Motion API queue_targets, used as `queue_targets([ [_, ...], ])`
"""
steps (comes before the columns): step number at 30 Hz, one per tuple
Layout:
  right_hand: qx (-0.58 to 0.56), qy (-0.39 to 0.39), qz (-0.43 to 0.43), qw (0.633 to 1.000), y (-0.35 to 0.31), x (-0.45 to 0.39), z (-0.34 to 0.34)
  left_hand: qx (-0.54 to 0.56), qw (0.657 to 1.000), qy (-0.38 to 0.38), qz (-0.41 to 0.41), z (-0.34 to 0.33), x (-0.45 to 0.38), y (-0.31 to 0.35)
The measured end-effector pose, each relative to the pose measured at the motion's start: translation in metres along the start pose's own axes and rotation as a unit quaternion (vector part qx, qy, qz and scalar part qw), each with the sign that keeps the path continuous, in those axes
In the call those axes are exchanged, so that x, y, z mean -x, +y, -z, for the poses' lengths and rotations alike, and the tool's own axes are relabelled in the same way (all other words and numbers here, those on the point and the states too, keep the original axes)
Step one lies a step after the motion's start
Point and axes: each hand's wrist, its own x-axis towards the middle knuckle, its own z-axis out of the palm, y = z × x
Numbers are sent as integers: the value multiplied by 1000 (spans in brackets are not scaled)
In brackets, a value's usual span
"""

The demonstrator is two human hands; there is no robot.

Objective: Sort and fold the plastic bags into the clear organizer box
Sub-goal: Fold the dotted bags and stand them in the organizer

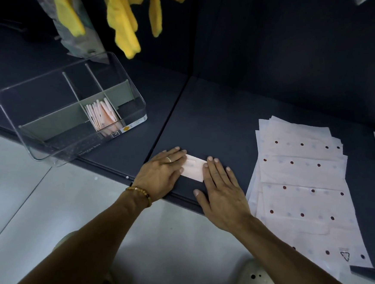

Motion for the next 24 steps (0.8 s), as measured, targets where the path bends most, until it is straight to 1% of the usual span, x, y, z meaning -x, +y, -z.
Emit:
queue_targets([
  [3,4,-4,2,1000,1,-1,-1,-9,998,24,57,5,2,-6],
  [6,8,-13,4,1000,2,-2,-2,10,983,98,152,14,-1,-5],
  [7,7,-12,5,1000,2,-2,-2,27,981,109,157,17,-5,-2],
  [8,5,-7,4,1000,2,-2,-2,41,983,100,145,18,-10,2],
  [10,-6,5,1,1000,1,-1,-1,53,991,44,118,18,-20,11],
  [12,-18,18,3,1000,1,0,1,47,991,0,125,16,-28,15],
  [14,-40,26,5,999,0,-1,4,63,987,-23,145,16,-33,13],
  [16,-87,36,-13,995,0,-5,12,86,985,-41,146,19,-35,10],
  [19,-175,73,-55,980,-4,-24,32,141,980,-40,132,29,-31,7],
  [21,-190,56,-25,980,-11,-41,45,204,970,-32,125,41,-25,5],
  [24,-170,20,19,985,-30,-67,61,236,964,-7,121,63,-14,-7],
])
